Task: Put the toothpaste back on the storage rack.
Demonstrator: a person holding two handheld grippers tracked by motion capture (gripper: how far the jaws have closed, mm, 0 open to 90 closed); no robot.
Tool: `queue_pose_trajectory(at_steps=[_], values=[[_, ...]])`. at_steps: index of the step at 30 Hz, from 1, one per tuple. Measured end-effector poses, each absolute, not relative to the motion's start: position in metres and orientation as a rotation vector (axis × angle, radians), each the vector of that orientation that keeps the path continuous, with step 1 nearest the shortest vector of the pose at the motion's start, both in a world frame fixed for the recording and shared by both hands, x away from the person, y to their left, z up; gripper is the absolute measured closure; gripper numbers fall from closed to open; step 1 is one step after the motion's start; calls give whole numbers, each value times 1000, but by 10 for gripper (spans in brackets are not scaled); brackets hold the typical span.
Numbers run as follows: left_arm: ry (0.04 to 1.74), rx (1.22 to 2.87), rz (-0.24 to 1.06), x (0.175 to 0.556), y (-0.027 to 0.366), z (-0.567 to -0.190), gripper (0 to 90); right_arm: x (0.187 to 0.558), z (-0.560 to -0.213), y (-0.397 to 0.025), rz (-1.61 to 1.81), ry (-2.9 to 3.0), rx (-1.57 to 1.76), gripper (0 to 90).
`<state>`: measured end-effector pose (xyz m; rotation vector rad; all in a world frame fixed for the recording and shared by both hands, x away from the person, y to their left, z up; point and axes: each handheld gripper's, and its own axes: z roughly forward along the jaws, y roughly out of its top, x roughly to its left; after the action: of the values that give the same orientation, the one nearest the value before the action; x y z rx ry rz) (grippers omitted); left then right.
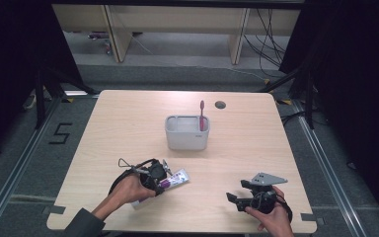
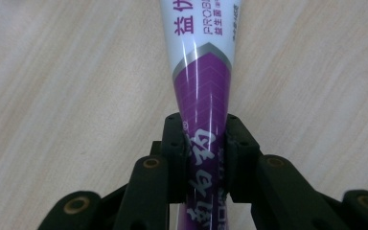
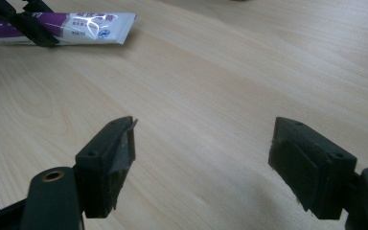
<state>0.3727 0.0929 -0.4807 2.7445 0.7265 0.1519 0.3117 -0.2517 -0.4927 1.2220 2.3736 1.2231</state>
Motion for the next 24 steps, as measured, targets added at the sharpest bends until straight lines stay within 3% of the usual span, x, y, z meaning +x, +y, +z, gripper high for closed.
queue_pose_trajectory(at_steps=[12, 24], values=[[704, 2692, 182, 374, 98, -475, 743, 312, -493, -252, 1220, 2370, 1218, 248], [723, 2531, 217, 373, 102, -456, 743, 313, -493, -253, 1215, 2368, 1204, 248]])
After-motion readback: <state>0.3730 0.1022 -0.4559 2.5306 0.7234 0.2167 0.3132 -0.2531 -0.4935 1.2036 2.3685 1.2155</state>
